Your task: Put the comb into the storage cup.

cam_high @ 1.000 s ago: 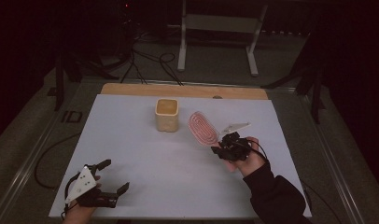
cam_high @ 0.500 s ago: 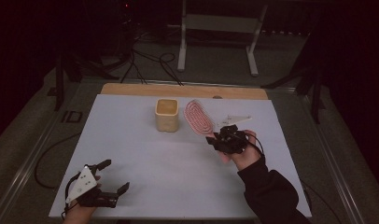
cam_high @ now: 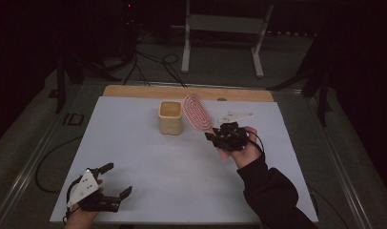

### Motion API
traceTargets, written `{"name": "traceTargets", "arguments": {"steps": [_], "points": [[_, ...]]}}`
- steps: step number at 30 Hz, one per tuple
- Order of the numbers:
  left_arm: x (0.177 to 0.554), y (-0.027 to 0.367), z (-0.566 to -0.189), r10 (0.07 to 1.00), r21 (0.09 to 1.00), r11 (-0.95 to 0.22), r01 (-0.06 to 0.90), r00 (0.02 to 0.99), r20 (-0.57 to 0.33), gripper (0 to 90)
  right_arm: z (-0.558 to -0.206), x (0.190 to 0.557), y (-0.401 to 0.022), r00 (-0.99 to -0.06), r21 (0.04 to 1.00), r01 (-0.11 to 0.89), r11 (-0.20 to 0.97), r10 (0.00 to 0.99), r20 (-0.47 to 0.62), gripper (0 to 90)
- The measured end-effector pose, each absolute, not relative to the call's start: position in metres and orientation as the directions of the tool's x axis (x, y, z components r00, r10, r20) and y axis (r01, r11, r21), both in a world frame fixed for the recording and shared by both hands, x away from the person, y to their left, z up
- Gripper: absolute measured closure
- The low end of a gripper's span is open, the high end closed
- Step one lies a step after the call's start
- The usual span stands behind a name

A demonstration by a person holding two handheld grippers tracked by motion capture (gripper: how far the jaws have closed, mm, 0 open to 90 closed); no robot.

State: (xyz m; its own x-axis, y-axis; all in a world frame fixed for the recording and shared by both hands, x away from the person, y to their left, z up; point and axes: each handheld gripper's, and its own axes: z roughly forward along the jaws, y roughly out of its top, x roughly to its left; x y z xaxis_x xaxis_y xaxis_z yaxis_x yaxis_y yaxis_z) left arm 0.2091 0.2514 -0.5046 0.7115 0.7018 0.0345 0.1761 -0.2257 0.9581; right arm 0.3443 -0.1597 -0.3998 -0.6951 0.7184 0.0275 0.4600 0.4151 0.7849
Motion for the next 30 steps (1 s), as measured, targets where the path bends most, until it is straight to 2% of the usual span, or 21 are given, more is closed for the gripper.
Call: {"name": "traceTargets", "arguments": {"steps": [14,23,30], "points": [[0.209,0.252,-0.505,0.704,0.959,-0.222,0.177,0.71,0.032,0.0,-0.391,0.355,-0.138,-0.736,0.831,0.372,0.412,0.677,-0.006,70.1],[0.209,0.252,-0.504,0.702,0.959,-0.225,0.175,0.711,0.035,0.0,-0.392,0.367,-0.123,-0.762,0.851,0.359,0.385,0.647,0.029,70.2],[0.209,0.252,-0.504,0.703,0.959,-0.223,0.175,0.71,0.034,0.0,-0.39,0.375,-0.113,-0.78,0.872,0.318,0.373,0.625,0.017,70.2]]}}
